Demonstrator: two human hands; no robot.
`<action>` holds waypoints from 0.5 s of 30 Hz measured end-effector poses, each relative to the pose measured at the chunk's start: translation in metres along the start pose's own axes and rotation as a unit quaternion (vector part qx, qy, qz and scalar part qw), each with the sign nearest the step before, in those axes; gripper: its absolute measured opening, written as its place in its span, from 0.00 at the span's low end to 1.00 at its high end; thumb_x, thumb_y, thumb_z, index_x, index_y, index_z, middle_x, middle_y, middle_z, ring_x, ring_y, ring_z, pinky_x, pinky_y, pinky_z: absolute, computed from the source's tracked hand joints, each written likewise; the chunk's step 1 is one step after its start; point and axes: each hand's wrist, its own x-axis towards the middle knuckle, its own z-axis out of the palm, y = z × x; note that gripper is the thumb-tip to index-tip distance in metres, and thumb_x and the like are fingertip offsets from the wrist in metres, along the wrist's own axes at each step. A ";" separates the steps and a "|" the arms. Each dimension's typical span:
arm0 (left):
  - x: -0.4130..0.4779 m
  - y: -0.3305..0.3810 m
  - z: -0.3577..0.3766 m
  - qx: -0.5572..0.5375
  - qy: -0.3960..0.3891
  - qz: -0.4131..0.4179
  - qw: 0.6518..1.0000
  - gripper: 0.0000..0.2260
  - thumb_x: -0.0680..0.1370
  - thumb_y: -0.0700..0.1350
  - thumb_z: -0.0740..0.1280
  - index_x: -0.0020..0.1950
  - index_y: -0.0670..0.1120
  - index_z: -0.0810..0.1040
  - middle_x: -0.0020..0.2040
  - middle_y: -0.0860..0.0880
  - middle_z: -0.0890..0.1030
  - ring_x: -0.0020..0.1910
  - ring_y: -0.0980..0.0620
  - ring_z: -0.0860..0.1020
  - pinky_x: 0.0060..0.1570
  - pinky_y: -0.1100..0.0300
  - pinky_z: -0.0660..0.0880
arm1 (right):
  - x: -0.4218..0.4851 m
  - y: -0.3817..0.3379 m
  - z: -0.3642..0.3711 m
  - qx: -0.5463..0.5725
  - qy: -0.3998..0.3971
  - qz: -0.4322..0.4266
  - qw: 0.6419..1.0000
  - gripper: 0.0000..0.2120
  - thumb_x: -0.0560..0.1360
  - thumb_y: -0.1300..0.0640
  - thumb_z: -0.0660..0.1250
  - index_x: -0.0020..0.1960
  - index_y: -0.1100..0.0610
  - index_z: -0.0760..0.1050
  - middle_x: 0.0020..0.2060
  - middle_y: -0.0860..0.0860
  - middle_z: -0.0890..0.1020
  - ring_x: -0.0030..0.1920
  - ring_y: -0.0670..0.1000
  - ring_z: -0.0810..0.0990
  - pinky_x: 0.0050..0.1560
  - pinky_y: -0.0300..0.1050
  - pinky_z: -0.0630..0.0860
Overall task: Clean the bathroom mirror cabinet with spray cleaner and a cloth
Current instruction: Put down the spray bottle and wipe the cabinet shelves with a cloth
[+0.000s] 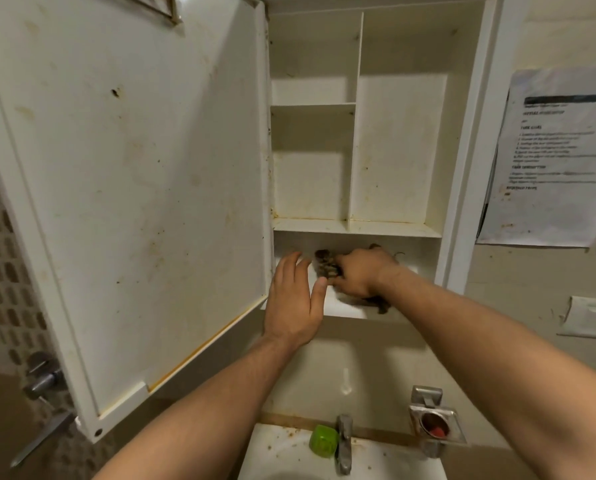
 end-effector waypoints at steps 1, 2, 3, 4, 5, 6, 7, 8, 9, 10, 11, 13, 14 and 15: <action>-0.003 -0.007 0.005 0.019 -0.021 -0.005 1.000 0.27 0.85 0.60 0.51 0.77 0.44 0.68 0.80 0.46 0.63 0.79 0.47 0.60 0.78 0.46 0.62 | -0.009 0.013 0.000 -0.030 -0.017 0.020 0.999 0.15 0.80 0.41 0.57 0.53 0.49 0.77 0.46 0.49 0.82 0.46 0.53 0.79 0.55 0.53 0.72; -0.006 -0.012 0.008 0.038 -0.039 -0.004 0.999 0.27 0.85 0.60 0.51 0.77 0.44 0.67 0.81 0.46 0.62 0.80 0.47 0.58 0.78 0.47 0.61 | -0.018 0.024 0.001 -0.075 -0.041 0.058 0.995 0.14 0.80 0.42 0.57 0.50 0.49 0.78 0.43 0.48 0.81 0.44 0.51 0.78 0.52 0.52 0.72; -0.008 -0.015 0.011 0.054 -0.057 -0.003 0.997 0.27 0.85 0.60 0.51 0.78 0.45 0.67 0.81 0.47 0.60 0.81 0.47 0.57 0.79 0.47 0.59 | -0.024 0.034 0.003 -0.124 -0.061 0.088 0.987 0.14 0.80 0.45 0.56 0.47 0.49 0.78 0.41 0.48 0.80 0.44 0.51 0.78 0.51 0.50 0.71; -0.010 -0.018 0.014 0.068 -0.070 0.004 0.995 0.27 0.85 0.60 0.51 0.79 0.46 0.66 0.82 0.47 0.59 0.81 0.47 0.55 0.80 0.47 0.57 | -0.031 0.043 0.007 -0.160 -0.069 0.107 0.979 0.14 0.80 0.47 0.56 0.47 0.49 0.79 0.41 0.48 0.80 0.45 0.51 0.77 0.52 0.50 0.70; -0.010 -0.020 0.017 0.083 -0.083 0.017 0.993 0.28 0.85 0.61 0.50 0.79 0.46 0.65 0.82 0.47 0.59 0.81 0.47 0.54 0.80 0.47 0.54 | -0.034 0.049 0.014 -0.198 -0.054 0.111 0.972 0.15 0.80 0.49 0.55 0.48 0.49 0.80 0.44 0.48 0.81 0.48 0.52 0.78 0.56 0.51 0.69; -0.011 -0.021 0.019 0.099 -0.092 0.034 0.990 0.29 0.85 0.61 0.48 0.79 0.46 0.65 0.82 0.46 0.59 0.82 0.46 0.54 0.81 0.46 0.51 | -0.036 0.050 0.019 -0.200 -0.030 0.114 0.973 0.15 0.80 0.49 0.54 0.50 0.49 0.80 0.47 0.48 0.83 0.51 0.52 0.78 0.60 0.52 0.67; -0.012 -0.022 0.019 0.121 -0.099 0.053 0.986 0.30 0.84 0.62 0.47 0.79 0.46 0.65 0.82 0.46 0.59 0.82 0.46 0.54 0.81 0.46 0.48 | -0.035 0.049 0.022 -0.194 -0.018 0.116 0.974 0.16 0.80 0.50 0.53 0.51 0.50 0.80 0.49 0.49 0.83 0.52 0.52 0.78 0.63 0.53 0.65; -0.014 -0.024 0.020 0.136 -0.105 0.072 0.982 0.31 0.84 0.62 0.46 0.79 0.46 0.65 0.82 0.46 0.59 0.82 0.46 0.54 0.81 0.46 0.46 | -0.034 0.046 0.024 -0.178 -0.010 0.120 0.977 0.17 0.79 0.50 0.53 0.52 0.50 0.80 0.50 0.49 0.83 0.53 0.53 0.78 0.64 0.54 0.65; -0.016 -0.025 0.019 0.143 -0.109 0.086 0.980 0.31 0.83 0.62 0.46 0.79 0.46 0.65 0.82 0.46 0.60 0.82 0.46 0.54 0.81 0.46 0.45 | -0.032 0.045 0.025 -0.166 -0.008 0.126 0.978 0.17 0.79 0.50 0.53 0.53 0.50 0.80 0.51 0.49 0.83 0.54 0.53 0.78 0.64 0.54 0.65; -0.017 -0.026 0.019 0.144 -0.109 0.094 0.979 0.31 0.83 0.62 0.47 0.79 0.45 0.65 0.82 0.46 0.59 0.82 0.46 0.53 0.81 0.46 0.44 | -0.032 0.045 0.025 -0.149 -0.012 0.133 0.980 0.16 0.79 0.51 0.53 0.53 0.50 0.80 0.51 0.49 0.83 0.54 0.53 0.78 0.64 0.54 0.65; -0.018 -0.028 0.019 0.141 -0.108 0.096 0.979 0.31 0.83 0.62 0.48 0.80 0.45 0.65 0.83 0.46 0.59 0.82 0.46 0.53 0.81 0.46 0.45 | -0.030 0.045 0.027 -0.152 -0.015 0.136 0.979 0.16 0.78 0.51 0.54 0.53 0.50 0.80 0.51 0.49 0.83 0.54 0.53 0.78 0.63 0.54 0.66; -0.017 -0.029 0.018 0.134 -0.108 0.091 0.981 0.31 0.83 0.62 0.49 0.80 0.44 0.64 0.83 0.45 0.58 0.83 0.46 0.51 0.81 0.45 0.45 | -0.028 0.043 0.028 -0.161 -0.026 0.150 0.975 0.15 0.79 0.51 0.54 0.53 0.50 0.80 0.51 0.49 0.83 0.54 0.53 0.78 0.62 0.55 0.66; -0.016 -0.027 0.016 0.129 -0.109 0.093 0.981 0.32 0.83 0.62 0.50 0.80 0.44 0.63 0.83 0.45 0.57 0.83 0.46 0.50 0.81 0.43 0.45 | -0.027 0.040 0.027 -0.166 -0.031 0.151 0.974 0.15 0.79 0.51 0.54 0.53 0.51 0.79 0.50 0.49 0.82 0.54 0.54 0.77 0.62 0.55 0.66; -0.016 -0.025 0.015 0.123 -0.112 0.095 0.981 0.32 0.83 0.63 0.50 0.80 0.44 0.63 0.83 0.45 0.56 0.83 0.46 0.49 0.80 0.43 0.44 | -0.025 0.038 0.027 -0.168 -0.037 0.156 0.973 0.15 0.79 0.51 0.54 0.53 0.50 0.79 0.50 0.49 0.82 0.54 0.54 0.77 0.62 0.56 0.66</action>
